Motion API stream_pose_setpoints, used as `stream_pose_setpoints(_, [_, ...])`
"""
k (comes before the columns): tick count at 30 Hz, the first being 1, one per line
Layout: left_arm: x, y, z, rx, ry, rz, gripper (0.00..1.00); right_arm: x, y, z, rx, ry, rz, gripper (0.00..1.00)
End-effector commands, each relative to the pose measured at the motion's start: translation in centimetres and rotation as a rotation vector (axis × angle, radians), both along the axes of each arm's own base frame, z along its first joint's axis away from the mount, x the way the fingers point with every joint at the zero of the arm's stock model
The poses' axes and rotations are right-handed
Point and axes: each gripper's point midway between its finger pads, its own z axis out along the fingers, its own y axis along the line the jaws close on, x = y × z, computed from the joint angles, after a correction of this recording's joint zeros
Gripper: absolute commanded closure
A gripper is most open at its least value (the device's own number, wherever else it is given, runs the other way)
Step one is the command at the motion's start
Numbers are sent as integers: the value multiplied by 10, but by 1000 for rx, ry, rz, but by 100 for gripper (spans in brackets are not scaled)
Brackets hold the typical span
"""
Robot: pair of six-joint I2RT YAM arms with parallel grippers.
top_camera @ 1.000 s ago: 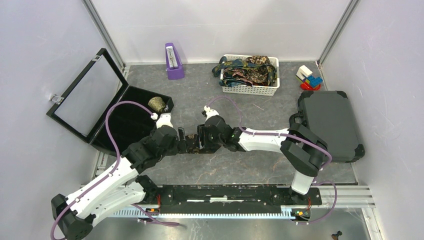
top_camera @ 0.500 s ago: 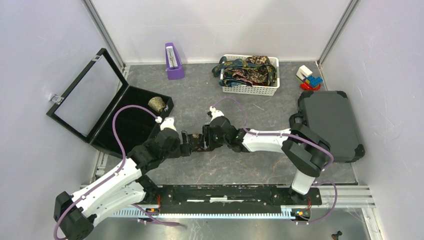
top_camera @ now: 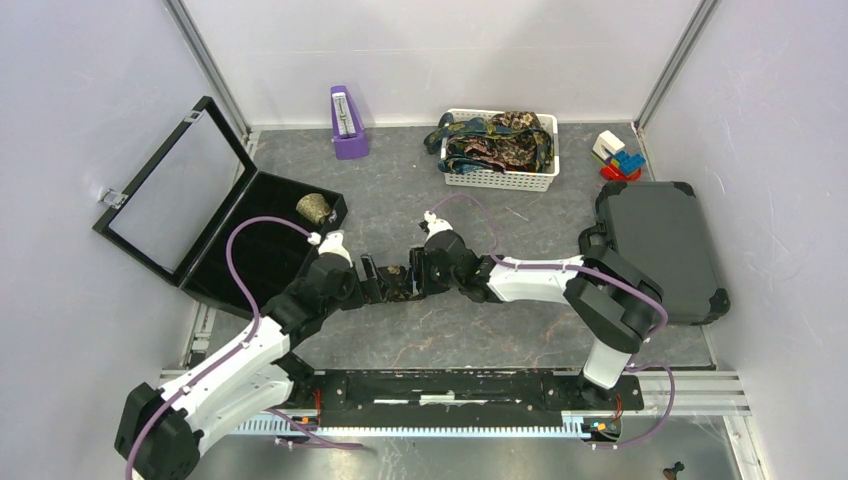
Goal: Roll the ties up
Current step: Roll the tie at the center of the board.
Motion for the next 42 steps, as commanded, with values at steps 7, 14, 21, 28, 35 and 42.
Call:
stream_pose_setpoints(7, [28,-14,2,-152,-118,-33,6,11,10,23,39,-36,11,48])
stream_pose_setpoints(14, [31,-19,-4,-178,-110,-47,7,16,12,28,42,-44,11,48])
stream_pose_setpoints(21, [29,-20,-19,-186,-86,-48,10,18,11,30,40,-49,10,48])
stream_pose_setpoints(28, [30,-22,-26,-192,-79,-48,11,20,9,33,38,-52,8,49])
stream_pose_setpoints(35, [31,-23,-28,-191,-74,-58,12,24,14,54,76,-84,8,48])
stream_pose_setpoints(42, [30,-24,-28,-194,-73,-62,14,34,24,49,67,-77,7,48])
